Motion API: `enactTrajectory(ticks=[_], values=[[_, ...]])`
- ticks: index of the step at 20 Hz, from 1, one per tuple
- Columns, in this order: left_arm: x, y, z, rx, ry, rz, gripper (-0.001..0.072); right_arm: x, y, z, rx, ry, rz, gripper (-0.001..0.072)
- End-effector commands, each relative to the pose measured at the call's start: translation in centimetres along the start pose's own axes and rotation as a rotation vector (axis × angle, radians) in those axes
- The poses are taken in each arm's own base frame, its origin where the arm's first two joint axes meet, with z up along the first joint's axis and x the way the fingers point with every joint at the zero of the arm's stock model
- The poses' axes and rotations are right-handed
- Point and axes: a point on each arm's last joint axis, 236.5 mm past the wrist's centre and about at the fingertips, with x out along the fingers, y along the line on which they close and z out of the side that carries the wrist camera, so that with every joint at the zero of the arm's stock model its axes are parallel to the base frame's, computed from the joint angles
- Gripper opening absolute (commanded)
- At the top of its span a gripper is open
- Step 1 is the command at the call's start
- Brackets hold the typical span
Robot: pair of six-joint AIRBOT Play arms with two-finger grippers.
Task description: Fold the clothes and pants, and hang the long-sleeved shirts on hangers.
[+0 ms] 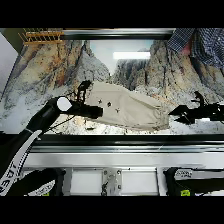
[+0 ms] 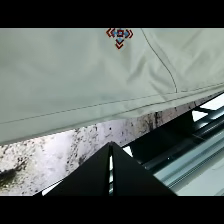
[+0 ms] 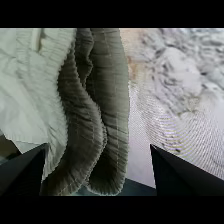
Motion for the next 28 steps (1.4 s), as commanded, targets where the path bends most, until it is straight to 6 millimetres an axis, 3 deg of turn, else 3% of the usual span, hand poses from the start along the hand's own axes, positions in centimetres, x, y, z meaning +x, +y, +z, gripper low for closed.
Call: enactTrajectory(ticks=[1, 6, 14, 15, 17, 20, 24, 28], values=[[1.1, -0.6, 0.6, 0.01, 0.057, -0.009, 0.0005, 1.8, -0.2, -0.4, 0.001, 0.034, 0.053, 0.072], [1.4, -0.5, 0.8, 0.009, 0.063, -0.008, 0.0005, 4.0, -1.3, -1.9, 0.053, 0.039, 0.049, 0.072], [1.4, -0.5, 0.9, 0.01, 0.059, -0.008, 0.0005, 7.4, 3.4, -3.5, -0.011, 0.12, 0.114, 0.0715], [1.4, -0.5, 0.8, 0.01, 0.061, -0.008, 0.0005, 7.7, 3.7, -3.7, -0.018, 0.132, 0.112, 0.0674], [1.4, -0.5, 0.8, 0.01, 0.063, -0.009, 0.0005, 7.9, 4.1, -3.9, -0.028, 0.139, 0.111, 0.0257], [1.4, -0.5, 1.0, 0.008, 0.052, -0.009, 0.0005, 6.3, 3.6, -3.8, -0.019, 0.14, 0.065, 0.0028], [1.8, -1.4, 2.2, 0.003, 0.001, -0.028, 0.0004, 1.4, 0.9, -3.3, -0.009, 0.181, -0.202, 0.0026], [5.0, -4.1, 3.2, 0.066, 0.049, -0.051, 0.0004, -3.8, 3.3, -0.9, -0.004, 0.121, -0.305, 0.0026]])
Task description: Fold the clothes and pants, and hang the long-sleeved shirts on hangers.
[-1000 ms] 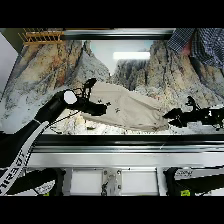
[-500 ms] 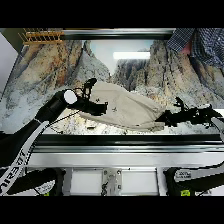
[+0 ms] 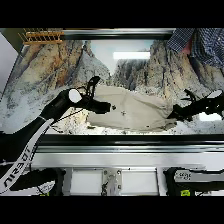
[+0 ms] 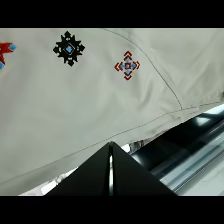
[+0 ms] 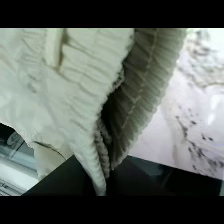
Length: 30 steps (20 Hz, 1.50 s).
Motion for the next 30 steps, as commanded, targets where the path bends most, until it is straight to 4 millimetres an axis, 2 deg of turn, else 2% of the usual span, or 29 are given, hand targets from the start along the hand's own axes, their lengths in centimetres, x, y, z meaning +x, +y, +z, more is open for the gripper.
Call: enactTrajectory(ticks=[1, 4, 8, 10, 14, 19, 23, 27, 30], values=[[3.1, -2.5, 1.5, 0.058, 0.019, -0.026, 0.0005, -4.8, 0.4, 0.4, 0.037, -0.016, -0.139, 0.0026], [7.3, -5.4, 3.1, 0.125, 0.052, -0.054, 0.0004, -7.1, 2.7, 0.4, -0.014, -0.003, -0.24, 0.0026], [12.8, -8.7, 4.2, 0.198, 0.081, -0.087, 0.0004, -8.4, 7.1, 0.6, -0.123, -0.001, -0.323, 0.0026], [14.9, -9.3, 4.7, 0.214, 0.084, -0.096, 0.0004, -8.7, 9.4, 0.4, -0.157, -0.001, -0.332, 0.0026], [17.5, -9.4, 6.0, 0.182, 0.091, -0.107, 0.0004, -8.8, 12.1, -0.2, -0.213, 0.006, -0.343, 0.0026], [19.8, -11.8, 5.1, 0.101, 0.148, -0.234, 0.0004, -8.6, 14.4, -0.3, -0.275, -0.009, -0.342, 0.0026], [20.9, -12.3, 3.5, 0.102, 0.177, -0.231, 0.0005, -8.3, 15.8, -0.5, -0.316, -0.013, -0.342, 0.0026], [20.7, -13.8, 3.0, 0.087, 0.186, -0.273, 0.0005, -7.4, 17.3, -0.6, -0.364, -0.022, -0.338, 0.0026], [18.6, -13.5, 4.5, 0.078, 0.175, -0.286, 0.0005, -6.9, 18.2, -0.5, -0.393, -0.032, -0.335, 0.0026]])
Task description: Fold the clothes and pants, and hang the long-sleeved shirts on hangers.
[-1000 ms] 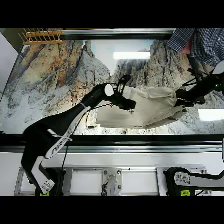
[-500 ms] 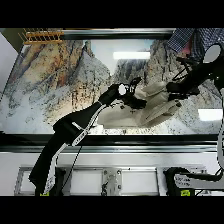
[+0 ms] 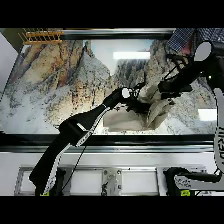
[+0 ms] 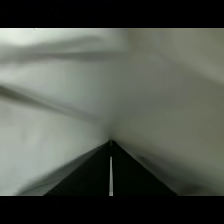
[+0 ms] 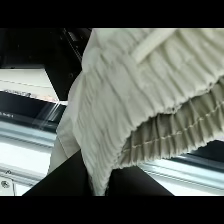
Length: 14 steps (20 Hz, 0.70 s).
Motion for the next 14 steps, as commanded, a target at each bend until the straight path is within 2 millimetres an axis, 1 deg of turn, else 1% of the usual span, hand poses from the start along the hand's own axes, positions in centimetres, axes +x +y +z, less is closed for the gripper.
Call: enactTrajectory(ticks=[1, 3, 7, 10, 14], values=[[-2.8, -0.7, 1.4, 0.004, -0.028, -0.015, 0.0005, 0.2, 1.2, 0.6, -0.031, -0.025, 0.002, 0.0026], [-6.1, 0.0, 3.1, 0.042, -0.074, 0.035, 0.0005, 0.4, 1.8, 0.6, -0.046, -0.022, 0.006, 0.0026], [-13.8, 2.6, 6.0, 0.072, -0.152, 0.135, 0.0004, 0.7, 3.2, 1.3, -0.078, -0.051, 0.017, 0.0026], [-19.7, 5.2, 7.1, 0.064, -0.198, 0.21, 0.0004, 1.3, 4.7, 1.5, -0.112, -0.051, 0.039, 0.0027], [-27.0, 8.3, 8.2, 0.032, -0.273, 0.288, 0.0005, 2.7, 7.9, 1.8, -0.192, -0.049, 0.069, 0.0026]])
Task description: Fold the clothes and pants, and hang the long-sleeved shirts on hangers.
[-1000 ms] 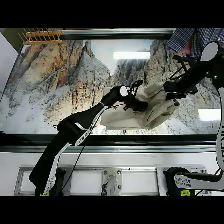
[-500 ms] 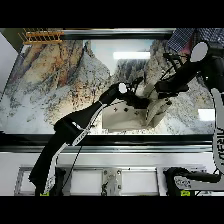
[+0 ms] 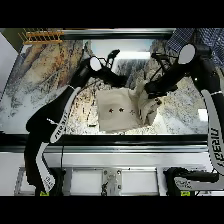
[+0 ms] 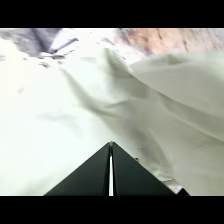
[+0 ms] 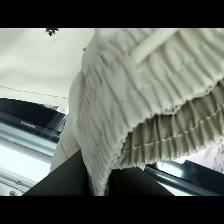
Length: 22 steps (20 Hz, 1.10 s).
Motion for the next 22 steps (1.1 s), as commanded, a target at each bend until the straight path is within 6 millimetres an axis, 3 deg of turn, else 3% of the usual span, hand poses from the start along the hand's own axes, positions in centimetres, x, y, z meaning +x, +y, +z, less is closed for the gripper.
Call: enactTrajectory(ticks=[1, 5, 7, 8, 9, 10, 12, 13, 15, 18, 20, 22], values=[[-5.9, 4.4, 2.0, -0.025, -0.063, 0.085, 0.0005, 1.5, 3.3, 0.9, -0.084, -0.015, 0.042, 0.0026], [-11.8, 7.3, 3.9, -0.066, -0.162, 0.125, 0.0004, 4.0, 9.8, 3.1, -0.195, -0.09, 0.145, 0.0028], [-14.6, 8.5, 4.5, -0.085, -0.201, 0.144, 0.0005, 6.2, 14.8, 4.7, -0.284, -0.162, 0.22, 0.0041], [-15.7, 9.0, 4.6, -0.094, -0.214, 0.152, 0.0005, 7.4, 17.6, 5.2, -0.328, -0.195, 0.266, 0.0174], [-16.7, 9.4, 4.5, -0.102, -0.22, 0.159, 0.0004, 9.0, 20.8, 5.6, -0.365, -0.229, 0.315, 0.0461], [-17.7, 9.8, 4.4, -0.109, -0.226, 0.165, 0.0005, 10.4, 23.7, 5.5, -0.411, -0.255, 0.353, 0.067], [-19.7, 10.5, 4.3, -0.121, -0.243, 0.179, 0.0005, 12.5, 27.9, 4.3, -0.572, -0.288, 0.372, 0.0676], [-20.9, 10.8, 4.4, -0.127, -0.262, 0.189, 0.0005, 12.7, 28.3, 3.7, -0.616, -0.29, 0.35, 0.0672], [-23.1, 11.2, 4.5, -0.133, -0.296, 0.206, 0.0004, 11.8, 26.4, 4.0, -0.654, -0.292, 0.274, 0.0667], [-24.1, 11.2, 2.9, -0.141, -0.308, 0.22, 0.0004, 9.4, 19.4, 5.8, -0.58, -0.303, 0.174, 0.0667], [-23.0, 11.3, 0.5, -0.164, -0.277, 0.22, 0.0004, 8.7, 12.4, 6.4, -0.432, -0.288, 0.129, 0.0667], [-20.9, 10.9, -2.8, -0.176, -0.217, 0.212, 0.0005, 9.3, 4.3, 5.6, -0.259, -0.24, 0.089, 0.0669]])
